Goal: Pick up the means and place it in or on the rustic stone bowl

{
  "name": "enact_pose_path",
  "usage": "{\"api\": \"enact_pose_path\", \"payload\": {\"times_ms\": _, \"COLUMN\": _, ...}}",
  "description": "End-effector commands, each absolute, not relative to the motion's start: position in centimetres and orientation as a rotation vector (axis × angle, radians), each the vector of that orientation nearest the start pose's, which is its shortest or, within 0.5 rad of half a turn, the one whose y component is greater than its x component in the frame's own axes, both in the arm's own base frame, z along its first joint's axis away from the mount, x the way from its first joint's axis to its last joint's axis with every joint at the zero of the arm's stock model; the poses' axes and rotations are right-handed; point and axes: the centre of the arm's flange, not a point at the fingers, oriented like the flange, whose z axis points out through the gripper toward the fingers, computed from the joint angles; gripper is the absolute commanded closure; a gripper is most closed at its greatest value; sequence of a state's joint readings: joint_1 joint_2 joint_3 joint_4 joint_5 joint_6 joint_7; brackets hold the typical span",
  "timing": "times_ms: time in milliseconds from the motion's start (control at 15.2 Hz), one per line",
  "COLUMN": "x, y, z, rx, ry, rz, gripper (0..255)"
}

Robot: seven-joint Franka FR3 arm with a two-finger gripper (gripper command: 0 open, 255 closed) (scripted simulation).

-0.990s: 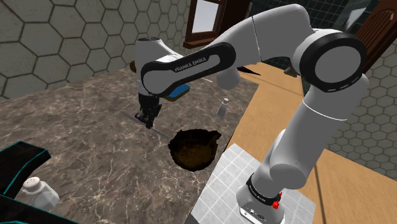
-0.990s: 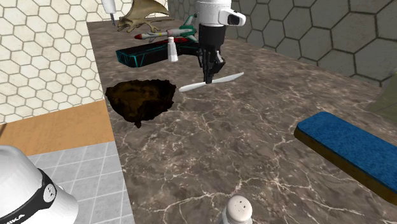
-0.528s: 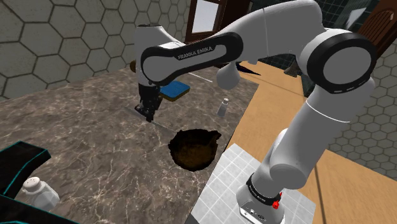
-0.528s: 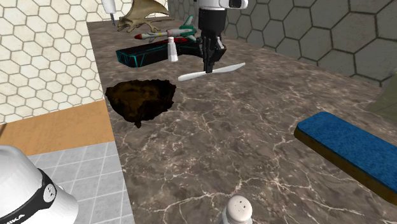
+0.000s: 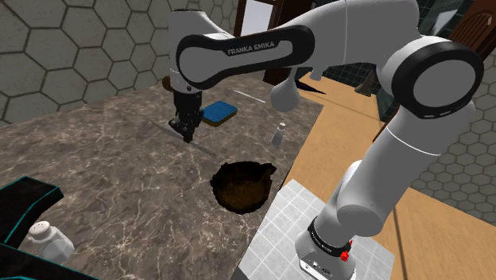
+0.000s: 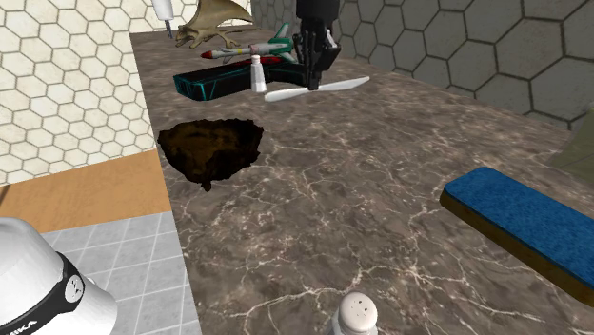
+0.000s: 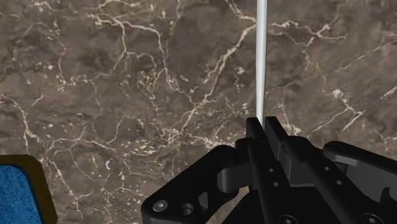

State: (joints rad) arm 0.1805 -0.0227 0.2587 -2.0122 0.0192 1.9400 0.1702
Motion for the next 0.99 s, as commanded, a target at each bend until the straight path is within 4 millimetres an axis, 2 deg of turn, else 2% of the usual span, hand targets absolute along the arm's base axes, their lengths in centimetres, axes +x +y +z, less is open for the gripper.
{"api": "enact_pose_path", "payload": {"times_ms": 0, "x": 49.0, "y": 23.3, "z": 46.9, "rx": -3.118, "ry": -0.41, "rz": 0.082, "gripper": 255}}
{"api": "enact_pose_path", "payload": {"times_ms": 792, "x": 49.0, "y": 23.3, "z": 52.9, "rx": -3.118, "ry": -0.41, "rz": 0.082, "gripper": 255}}
{"api": "enact_pose_path", "payload": {"times_ms": 924, "x": 46.6, "y": 22.5, "z": 53.1, "rx": -3.118, "ry": -0.41, "rz": 0.082, "gripper": 255}}
